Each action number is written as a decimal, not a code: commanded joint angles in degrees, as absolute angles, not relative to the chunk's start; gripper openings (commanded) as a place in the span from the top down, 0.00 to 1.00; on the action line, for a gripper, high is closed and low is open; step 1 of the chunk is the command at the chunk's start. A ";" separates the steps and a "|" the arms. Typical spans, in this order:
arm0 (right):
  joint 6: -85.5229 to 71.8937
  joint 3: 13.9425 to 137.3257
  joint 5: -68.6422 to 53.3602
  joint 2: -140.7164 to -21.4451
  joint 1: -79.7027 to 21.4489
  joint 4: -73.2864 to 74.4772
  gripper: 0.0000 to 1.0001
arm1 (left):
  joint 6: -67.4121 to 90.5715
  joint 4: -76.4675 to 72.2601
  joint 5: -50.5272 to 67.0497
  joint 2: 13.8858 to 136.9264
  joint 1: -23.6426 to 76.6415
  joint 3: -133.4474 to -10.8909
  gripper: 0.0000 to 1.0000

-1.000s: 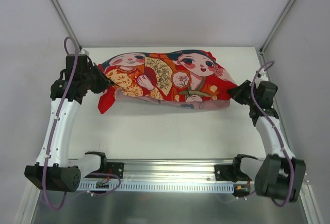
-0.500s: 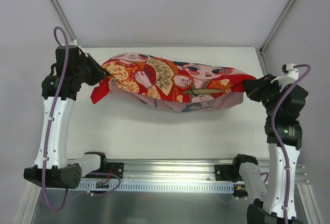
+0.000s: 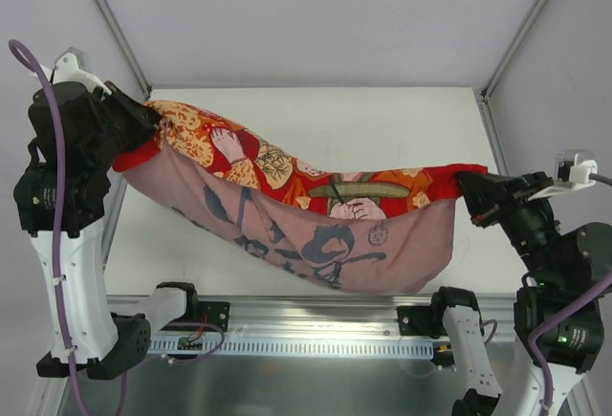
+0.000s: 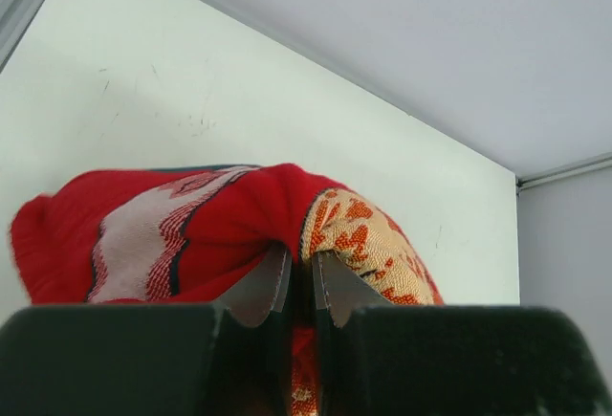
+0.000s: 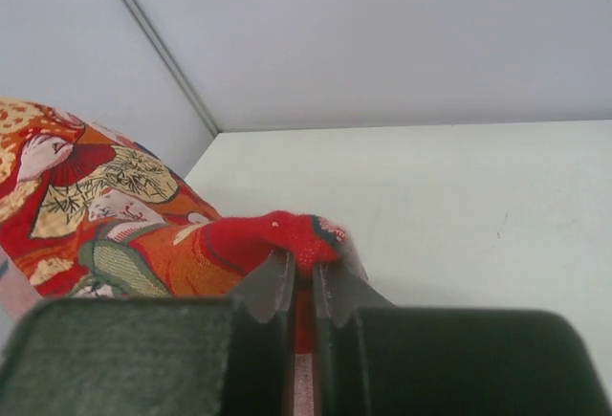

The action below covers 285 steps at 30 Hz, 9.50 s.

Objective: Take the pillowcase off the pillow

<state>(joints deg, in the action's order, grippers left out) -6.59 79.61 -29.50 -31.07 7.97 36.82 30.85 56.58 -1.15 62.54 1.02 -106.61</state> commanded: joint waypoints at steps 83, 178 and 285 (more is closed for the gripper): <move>-19.68 38.41 -33.48 -36.65 5.98 21.19 0.99 | 22.76 50.89 5.18 94.48 38.50 -98.44 0.17; -33.74 23.65 -25.41 -53.16 -5.98 -4.81 0.04 | 36.21 24.08 21.97 97.29 49.31 -85.69 1.00; -27.85 48.34 -37.35 -44.36 -12.48 13.82 0.99 | 19.26 37.09 8.46 87.82 34.00 -90.27 0.01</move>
